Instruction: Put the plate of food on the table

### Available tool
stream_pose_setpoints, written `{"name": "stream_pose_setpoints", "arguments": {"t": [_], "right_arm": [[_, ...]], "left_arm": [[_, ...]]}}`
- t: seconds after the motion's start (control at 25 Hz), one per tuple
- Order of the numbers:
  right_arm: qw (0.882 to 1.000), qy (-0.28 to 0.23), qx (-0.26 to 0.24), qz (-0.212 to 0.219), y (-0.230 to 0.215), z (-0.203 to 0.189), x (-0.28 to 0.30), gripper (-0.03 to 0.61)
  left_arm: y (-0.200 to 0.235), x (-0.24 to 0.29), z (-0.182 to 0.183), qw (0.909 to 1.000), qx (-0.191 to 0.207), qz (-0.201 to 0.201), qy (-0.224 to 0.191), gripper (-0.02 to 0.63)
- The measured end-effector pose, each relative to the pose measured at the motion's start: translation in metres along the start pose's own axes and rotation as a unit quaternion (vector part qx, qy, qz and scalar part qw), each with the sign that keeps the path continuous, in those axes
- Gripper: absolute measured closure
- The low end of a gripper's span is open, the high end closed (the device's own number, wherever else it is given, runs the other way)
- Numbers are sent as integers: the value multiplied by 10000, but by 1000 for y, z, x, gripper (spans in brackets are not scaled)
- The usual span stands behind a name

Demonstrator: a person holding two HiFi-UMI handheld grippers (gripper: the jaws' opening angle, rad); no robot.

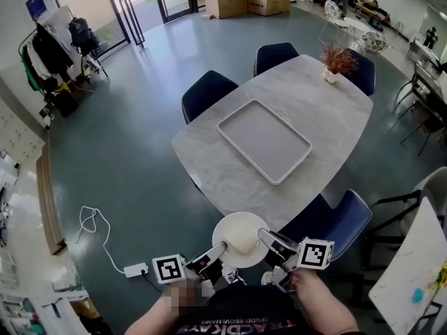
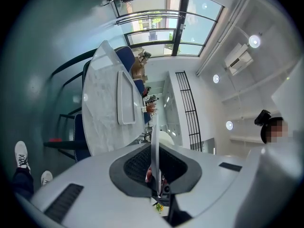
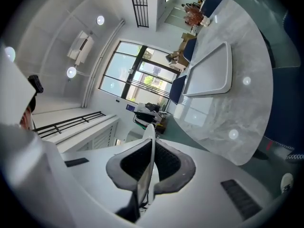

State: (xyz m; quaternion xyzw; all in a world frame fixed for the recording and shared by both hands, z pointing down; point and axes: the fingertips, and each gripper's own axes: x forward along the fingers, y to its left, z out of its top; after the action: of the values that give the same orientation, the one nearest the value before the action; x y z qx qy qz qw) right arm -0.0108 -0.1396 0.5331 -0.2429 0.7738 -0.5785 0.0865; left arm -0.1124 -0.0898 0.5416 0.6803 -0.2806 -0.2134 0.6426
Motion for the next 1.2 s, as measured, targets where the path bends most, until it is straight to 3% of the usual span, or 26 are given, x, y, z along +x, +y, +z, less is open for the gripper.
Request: {"name": "stream_pose_setpoints", "arguments": {"t": [0.28,0.52,0.76,1.0,1.08,1.2], "right_arm": [[9994,-235,-187,-143,10,-1,15,558],[9945,-851,-170,-582,-9,35,-7,558],[9854,-1498,-100,-801,-30,98,-23,558],[9739,-1963,226,-1115,-74,178,-11,558],[9705,-2018,298,-1287,-97,205,0,558],[9666,-2055,430,-1469,-133,239,20,558]], "left_arm": [[6,-17,21,9999,28,-102,22,583],[18,-35,38,9999,86,22,-128,584],[13,-36,31,9943,1028,214,182,609],[-15,-34,23,9704,2354,104,527,609],[-15,-33,20,9669,2489,140,539,609],[-13,-29,19,9703,2377,180,410,609]]}}
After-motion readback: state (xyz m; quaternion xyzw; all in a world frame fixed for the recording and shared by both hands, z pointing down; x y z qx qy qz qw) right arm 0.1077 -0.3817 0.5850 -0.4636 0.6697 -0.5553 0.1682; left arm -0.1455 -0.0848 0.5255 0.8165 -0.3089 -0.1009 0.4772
